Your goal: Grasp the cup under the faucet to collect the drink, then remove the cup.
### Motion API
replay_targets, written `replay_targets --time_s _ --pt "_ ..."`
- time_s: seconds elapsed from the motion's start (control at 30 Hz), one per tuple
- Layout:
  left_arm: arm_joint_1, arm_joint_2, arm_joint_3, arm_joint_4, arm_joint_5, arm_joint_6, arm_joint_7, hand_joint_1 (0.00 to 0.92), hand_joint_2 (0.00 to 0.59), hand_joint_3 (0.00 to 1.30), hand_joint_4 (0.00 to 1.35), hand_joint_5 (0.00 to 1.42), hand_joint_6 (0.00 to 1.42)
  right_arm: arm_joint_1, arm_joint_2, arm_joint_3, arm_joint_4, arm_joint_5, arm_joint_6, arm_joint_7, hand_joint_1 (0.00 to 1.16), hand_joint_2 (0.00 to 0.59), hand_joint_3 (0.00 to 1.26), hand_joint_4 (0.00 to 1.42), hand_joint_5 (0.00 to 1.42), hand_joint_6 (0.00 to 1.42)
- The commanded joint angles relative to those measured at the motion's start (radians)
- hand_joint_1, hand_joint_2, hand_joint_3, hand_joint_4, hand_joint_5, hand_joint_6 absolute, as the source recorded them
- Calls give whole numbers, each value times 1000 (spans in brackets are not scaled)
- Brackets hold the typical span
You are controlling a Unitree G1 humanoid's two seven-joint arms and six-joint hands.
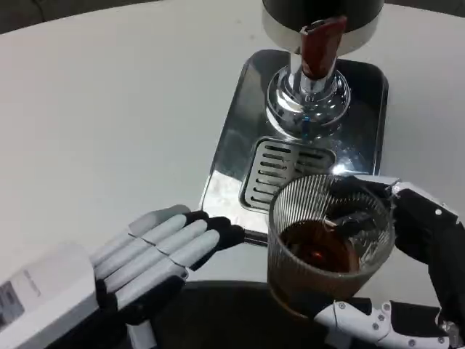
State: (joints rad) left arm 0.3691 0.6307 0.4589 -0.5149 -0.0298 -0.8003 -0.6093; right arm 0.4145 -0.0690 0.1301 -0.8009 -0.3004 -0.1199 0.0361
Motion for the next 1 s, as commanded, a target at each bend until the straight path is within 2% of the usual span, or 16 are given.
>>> replay_targets --time_s 0.03,0.4,0.73,1.0 --pt "47 34 30 24 10 -64 -10 0 69 42 0 0 0 17 -4 1 -61 38 6 16 949 155 691 766 855 740" --pt "93 89 89 67 1 -156 -8 0 71 33 0 0 0 43 -22 1 -110 55 31 43 948 162 691 766 855 740" --pt "101 126 113 86 -5 -190 -6 0 71 24 0 0 0 80 -25 31 -146 56 47 60 948 163 691 766 855 740" --pt "111 149 125 96 -13 -205 -3 0 71 17 0 0 0 75 -31 31 -164 56 64 68 948 163 691 766 855 740"
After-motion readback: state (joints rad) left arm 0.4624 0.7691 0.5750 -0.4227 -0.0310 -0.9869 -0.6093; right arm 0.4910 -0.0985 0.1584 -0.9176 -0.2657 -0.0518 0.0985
